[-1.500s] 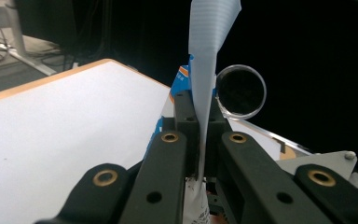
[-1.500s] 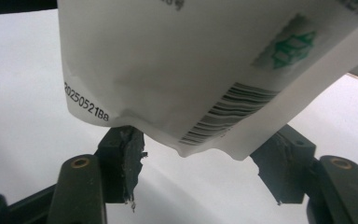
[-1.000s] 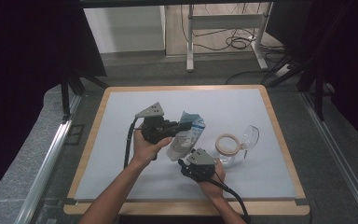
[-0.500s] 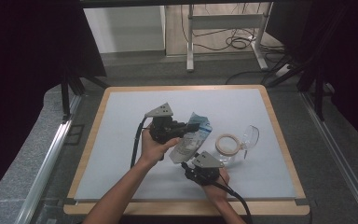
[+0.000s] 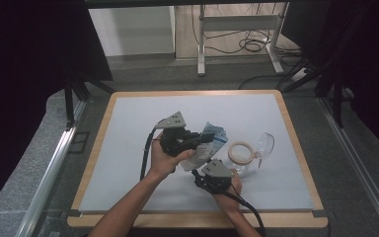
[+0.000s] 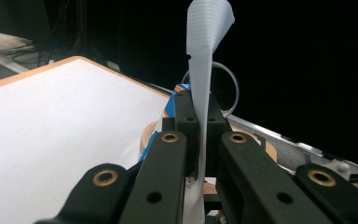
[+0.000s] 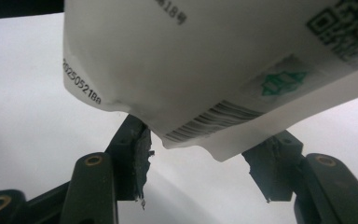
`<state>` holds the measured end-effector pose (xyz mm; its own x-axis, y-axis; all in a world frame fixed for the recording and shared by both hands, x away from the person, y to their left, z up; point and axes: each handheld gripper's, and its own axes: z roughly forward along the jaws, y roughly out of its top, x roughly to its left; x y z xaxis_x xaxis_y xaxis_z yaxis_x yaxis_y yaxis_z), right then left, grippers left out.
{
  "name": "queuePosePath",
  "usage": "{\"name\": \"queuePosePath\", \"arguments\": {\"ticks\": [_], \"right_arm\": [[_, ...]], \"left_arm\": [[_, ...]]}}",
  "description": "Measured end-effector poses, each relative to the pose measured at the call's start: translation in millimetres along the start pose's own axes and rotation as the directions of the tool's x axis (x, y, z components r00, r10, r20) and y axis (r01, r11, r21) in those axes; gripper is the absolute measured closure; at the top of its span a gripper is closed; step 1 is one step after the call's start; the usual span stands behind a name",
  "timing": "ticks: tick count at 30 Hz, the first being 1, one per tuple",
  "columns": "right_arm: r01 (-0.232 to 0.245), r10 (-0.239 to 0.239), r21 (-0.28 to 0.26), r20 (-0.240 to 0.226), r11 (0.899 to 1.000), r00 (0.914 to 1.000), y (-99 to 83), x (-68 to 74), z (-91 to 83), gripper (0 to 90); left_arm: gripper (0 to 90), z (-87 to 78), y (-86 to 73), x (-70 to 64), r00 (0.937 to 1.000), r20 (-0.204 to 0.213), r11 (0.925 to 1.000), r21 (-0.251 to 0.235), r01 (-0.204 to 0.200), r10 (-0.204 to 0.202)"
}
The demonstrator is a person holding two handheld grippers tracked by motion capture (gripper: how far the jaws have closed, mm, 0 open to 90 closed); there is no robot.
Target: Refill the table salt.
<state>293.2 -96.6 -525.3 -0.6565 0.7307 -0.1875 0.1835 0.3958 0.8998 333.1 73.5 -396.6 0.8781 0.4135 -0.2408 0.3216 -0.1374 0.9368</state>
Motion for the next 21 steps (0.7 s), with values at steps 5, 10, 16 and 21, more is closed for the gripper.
{"name": "queuePosePath", "arguments": {"ticks": [5, 10, 16, 21], "right_arm": [[-0.001, 0.001, -0.011, 0.018, 1.000, 0.9998, 1.4, -0.6, 3.6, 41.0], [-0.003, 0.004, -0.016, 0.031, 1.000, 0.9995, 1.6, -0.2, 4.4, 38.9], [-0.011, 0.011, -0.019, 0.025, 1.000, 0.9996, 1.3, 0.4, 4.4, 38.3], [-0.034, 0.034, -0.019, -0.005, 0.999, 0.9994, 1.0, -0.3, 1.3, 42.9]], "left_arm": [[90.0, -0.6, 1.0, 0.2, 1.0000, 0.001, 1.0000, -0.004, 0.002, -0.002], [90.0, 0.7, 0.9, -0.1, 0.9999, 0.010, 0.9999, -0.007, 0.008, -0.008], [90.0, 4.5, 1.8, -0.8, 1.0000, 0.006, 1.0000, 0.004, 0.001, -0.001], [90.0, 5.7, 3.2, 4.0, 0.9998, 0.010, 0.9998, 0.014, 0.016, -0.016]]}}
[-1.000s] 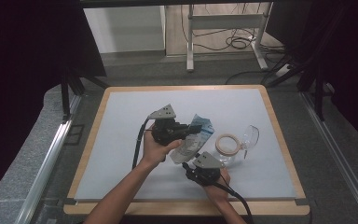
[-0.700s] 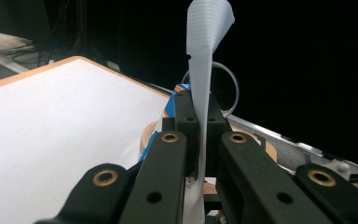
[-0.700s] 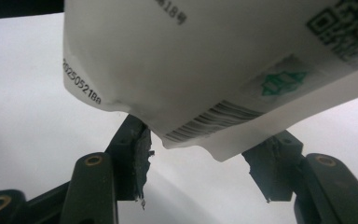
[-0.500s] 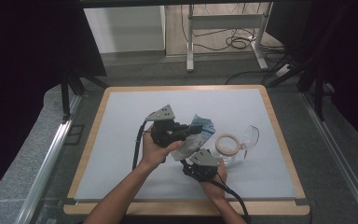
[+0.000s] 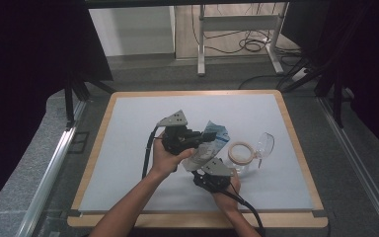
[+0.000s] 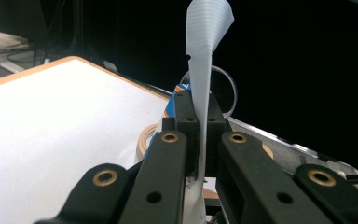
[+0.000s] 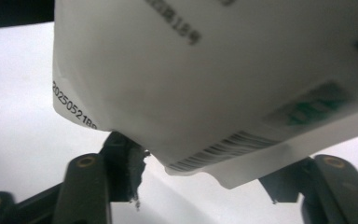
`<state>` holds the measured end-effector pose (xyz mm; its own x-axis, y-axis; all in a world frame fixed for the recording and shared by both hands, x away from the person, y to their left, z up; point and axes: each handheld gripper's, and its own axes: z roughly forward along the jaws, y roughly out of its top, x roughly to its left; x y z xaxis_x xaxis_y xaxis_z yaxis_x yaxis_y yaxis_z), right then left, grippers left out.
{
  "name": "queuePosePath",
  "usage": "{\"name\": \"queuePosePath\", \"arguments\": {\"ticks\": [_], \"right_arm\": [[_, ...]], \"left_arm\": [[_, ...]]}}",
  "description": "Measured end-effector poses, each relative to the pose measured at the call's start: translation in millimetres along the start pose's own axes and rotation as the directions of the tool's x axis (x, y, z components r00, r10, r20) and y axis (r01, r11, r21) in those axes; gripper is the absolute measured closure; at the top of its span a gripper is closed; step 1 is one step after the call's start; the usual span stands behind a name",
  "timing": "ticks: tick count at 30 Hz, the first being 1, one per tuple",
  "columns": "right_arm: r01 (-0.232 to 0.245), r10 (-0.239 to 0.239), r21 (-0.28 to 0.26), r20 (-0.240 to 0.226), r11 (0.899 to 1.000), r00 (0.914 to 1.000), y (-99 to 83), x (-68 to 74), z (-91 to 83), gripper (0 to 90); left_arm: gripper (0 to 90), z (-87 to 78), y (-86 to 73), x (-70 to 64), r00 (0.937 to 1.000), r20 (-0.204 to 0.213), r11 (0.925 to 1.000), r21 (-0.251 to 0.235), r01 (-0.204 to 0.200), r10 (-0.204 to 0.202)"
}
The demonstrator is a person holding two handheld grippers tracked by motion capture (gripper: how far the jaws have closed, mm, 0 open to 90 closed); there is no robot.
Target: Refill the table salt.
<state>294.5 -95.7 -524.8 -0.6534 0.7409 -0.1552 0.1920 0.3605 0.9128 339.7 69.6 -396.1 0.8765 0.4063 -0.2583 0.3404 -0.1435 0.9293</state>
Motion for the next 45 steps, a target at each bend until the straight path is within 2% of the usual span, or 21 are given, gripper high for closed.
{"name": "queuePosePath", "arguments": {"ticks": [7, 12, 14, 15, 17, 19, 27, 36, 45], "right_arm": [[-0.056, 0.057, 0.016, -0.060, 0.998, 0.9966, -3.0, 0.3, -3.9, 44.5], [-0.069, 0.070, 0.015, -0.077, 0.997, 0.9945, -4.4, 0.8, -6.1, 44.6], [-0.079, 0.080, 0.014, -0.085, 0.997, 0.9932, -4.4, 0.8, -7.4, 44.7], [-0.100, 0.101, 0.014, -0.088, 0.995, 0.9910, -4.0, 0.6, -8.7, 44.8], [-0.106, 0.107, 0.012, -0.089, 0.994, 0.9903, -4.0, -0.1, -9.4, 44.9], [-0.129, 0.130, 0.012, -0.095, 0.992, 0.9870, -4.7, -2.1, -11.3, 44.9], [-0.167, 0.168, 0.024, -0.085, 0.986, 0.9820, -9.8, -6.5, -11.0, 45.4], [-0.185, 0.187, 0.029, -0.076, 0.982, 0.9794, -11.2, -7.0, -9.5, 45.5], [-0.203, 0.204, 0.029, -0.075, 0.979, 0.9760, -9.1, -5.3, -6.8, 45.5]], "left_arm": [[90.0, 7.3, 2.7, 10.0, 0.9998, 0.007, 0.9986, 0.050, 0.016, -0.016], [90.0, 13.4, 4.4, 12.7, 0.9999, 0.009, 0.9965, 0.082, 0.012, -0.013], [90.0, 17.0, 6.1, 14.8, 0.9994, 0.023, 0.9957, 0.090, 0.022, -0.024], [90.0, 20.0, 8.2, 15.4, 0.9995, 0.024, 0.9950, 0.098, 0.018, -0.021], [90.0, 21.8, 9.8, 15.4, 0.9996, 0.023, 0.9943, 0.106, 0.013, -0.015], [90.0, 28.1, 13.6, 16.0, 0.9998, 0.020, 0.9904, 0.138, -0.002, -0.001], [90.0, 43.3, 15.6, 18.5, 0.9996, 0.025, 0.9829, 0.183, -0.017, 0.013], [90.0, 49.1, 16.7, 21.8, 0.9995, 0.032, 0.9777, 0.210, -0.012, 0.006], [90.0, 53.3, 19.5, 19.1, 0.9995, 0.020, 0.9711, 0.237, -0.029, 0.025]]}}
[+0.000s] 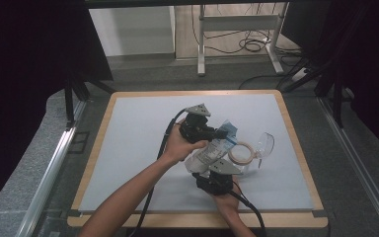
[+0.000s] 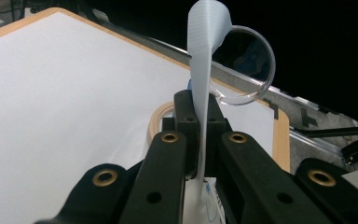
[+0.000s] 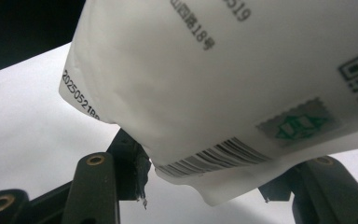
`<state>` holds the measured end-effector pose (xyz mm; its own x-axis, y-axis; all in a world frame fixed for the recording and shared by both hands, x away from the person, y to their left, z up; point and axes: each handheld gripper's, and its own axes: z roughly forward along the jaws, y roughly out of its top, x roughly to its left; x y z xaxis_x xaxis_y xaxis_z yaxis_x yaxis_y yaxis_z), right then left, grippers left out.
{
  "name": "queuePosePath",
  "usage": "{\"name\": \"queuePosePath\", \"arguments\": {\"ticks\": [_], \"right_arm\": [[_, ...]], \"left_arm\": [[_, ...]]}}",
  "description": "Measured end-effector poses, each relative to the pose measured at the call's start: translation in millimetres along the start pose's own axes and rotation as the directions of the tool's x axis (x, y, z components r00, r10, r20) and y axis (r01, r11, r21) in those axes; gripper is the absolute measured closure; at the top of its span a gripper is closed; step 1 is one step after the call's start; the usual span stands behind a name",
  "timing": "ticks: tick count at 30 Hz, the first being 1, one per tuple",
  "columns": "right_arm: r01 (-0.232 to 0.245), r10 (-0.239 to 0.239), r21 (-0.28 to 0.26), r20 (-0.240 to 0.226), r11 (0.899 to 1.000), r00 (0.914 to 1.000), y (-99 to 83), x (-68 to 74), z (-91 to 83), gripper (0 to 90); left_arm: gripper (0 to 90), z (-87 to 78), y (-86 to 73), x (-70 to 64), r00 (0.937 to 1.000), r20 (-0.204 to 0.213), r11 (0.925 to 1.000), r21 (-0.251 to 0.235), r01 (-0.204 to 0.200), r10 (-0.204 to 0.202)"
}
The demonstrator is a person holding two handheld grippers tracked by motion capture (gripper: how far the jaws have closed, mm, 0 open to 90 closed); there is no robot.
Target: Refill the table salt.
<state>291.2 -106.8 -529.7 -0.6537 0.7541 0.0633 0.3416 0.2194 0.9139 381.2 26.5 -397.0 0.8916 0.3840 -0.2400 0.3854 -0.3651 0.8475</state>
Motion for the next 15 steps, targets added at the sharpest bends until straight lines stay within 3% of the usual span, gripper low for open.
{"name": "queuePosePath", "arguments": {"ticks": [15], "right_arm": [[-0.048, 0.048, -0.013, -0.004, 0.999, 0.9988, -0.8, -3.6, 0.8, 45.5]], "left_arm": [[90.0, 13.2, 8.7, -2.6, 0.9997, -0.007, 0.9983, 0.054, -0.024, 0.025]]}}
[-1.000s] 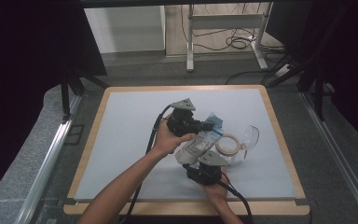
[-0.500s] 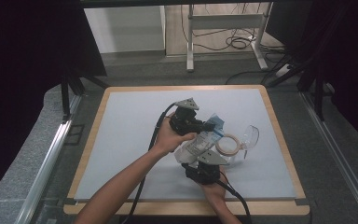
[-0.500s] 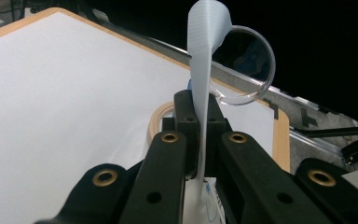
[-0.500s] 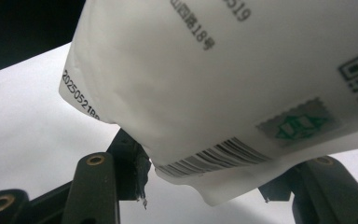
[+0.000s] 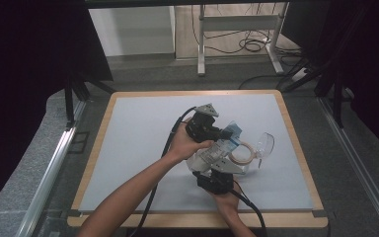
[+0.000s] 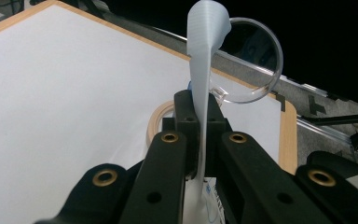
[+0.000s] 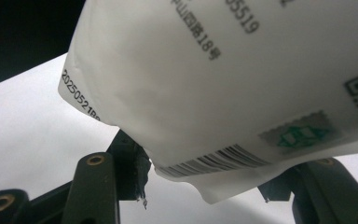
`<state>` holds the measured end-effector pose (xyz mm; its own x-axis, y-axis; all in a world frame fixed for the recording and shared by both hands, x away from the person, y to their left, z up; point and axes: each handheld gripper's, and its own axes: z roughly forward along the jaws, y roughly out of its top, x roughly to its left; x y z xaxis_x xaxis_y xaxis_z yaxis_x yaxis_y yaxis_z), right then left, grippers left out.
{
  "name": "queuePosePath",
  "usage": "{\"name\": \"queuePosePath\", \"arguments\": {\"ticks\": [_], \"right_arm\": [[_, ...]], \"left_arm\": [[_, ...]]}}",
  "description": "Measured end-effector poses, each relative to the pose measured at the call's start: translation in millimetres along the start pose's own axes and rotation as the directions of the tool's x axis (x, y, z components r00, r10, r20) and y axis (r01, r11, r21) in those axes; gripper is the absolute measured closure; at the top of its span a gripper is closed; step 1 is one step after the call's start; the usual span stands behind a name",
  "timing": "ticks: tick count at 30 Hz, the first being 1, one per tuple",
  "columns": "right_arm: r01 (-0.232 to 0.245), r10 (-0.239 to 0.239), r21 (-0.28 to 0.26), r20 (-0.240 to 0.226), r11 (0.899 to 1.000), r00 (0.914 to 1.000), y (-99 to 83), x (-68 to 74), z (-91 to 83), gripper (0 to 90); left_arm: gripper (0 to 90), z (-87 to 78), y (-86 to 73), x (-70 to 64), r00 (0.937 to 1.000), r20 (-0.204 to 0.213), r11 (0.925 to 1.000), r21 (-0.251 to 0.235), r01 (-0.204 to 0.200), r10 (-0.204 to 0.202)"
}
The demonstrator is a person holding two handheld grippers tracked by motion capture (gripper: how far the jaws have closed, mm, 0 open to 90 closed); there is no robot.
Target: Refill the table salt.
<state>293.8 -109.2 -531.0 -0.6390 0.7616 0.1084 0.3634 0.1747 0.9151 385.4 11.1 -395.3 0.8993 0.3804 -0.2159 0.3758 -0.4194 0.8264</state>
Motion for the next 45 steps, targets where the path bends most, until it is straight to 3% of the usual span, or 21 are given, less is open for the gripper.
{"name": "queuePosePath", "arguments": {"ticks": [8, 16, 34, 45], "right_arm": [[-0.027, 0.028, -0.007, 0.003, 1.000, 0.9996, -0.3, -0.5, 2.6, 45.5], [-0.048, 0.048, -0.024, 0.005, 0.999, 0.9988, 2.7, -0.4, 4.4, 45.5], [-0.050, 0.051, -0.016, 0.022, 0.999, 0.9985, 5.2, 1.3, 5.7, 46.0], [-0.051, 0.051, -0.022, 0.024, 0.998, 0.9984, 7.1, 0.5, 6.4, 46.2]], "left_arm": [[90.0, 7.2, 4.7, 2.3, 1.0000, 0.004, 0.9994, 0.035, -0.004, 0.004], [90.0, 12.0, 8.8, 8.7, 0.9995, 0.027, 0.9987, 0.048, 0.017, -0.019], [90.0, 15.2, 14.0, 11.0, 0.9995, 0.029, 0.9967, 0.080, 0.008, -0.010], [90.0, 17.1, 18.3, 16.8, 0.9984, 0.057, 0.9947, 0.103, 0.000, -0.006]]}}
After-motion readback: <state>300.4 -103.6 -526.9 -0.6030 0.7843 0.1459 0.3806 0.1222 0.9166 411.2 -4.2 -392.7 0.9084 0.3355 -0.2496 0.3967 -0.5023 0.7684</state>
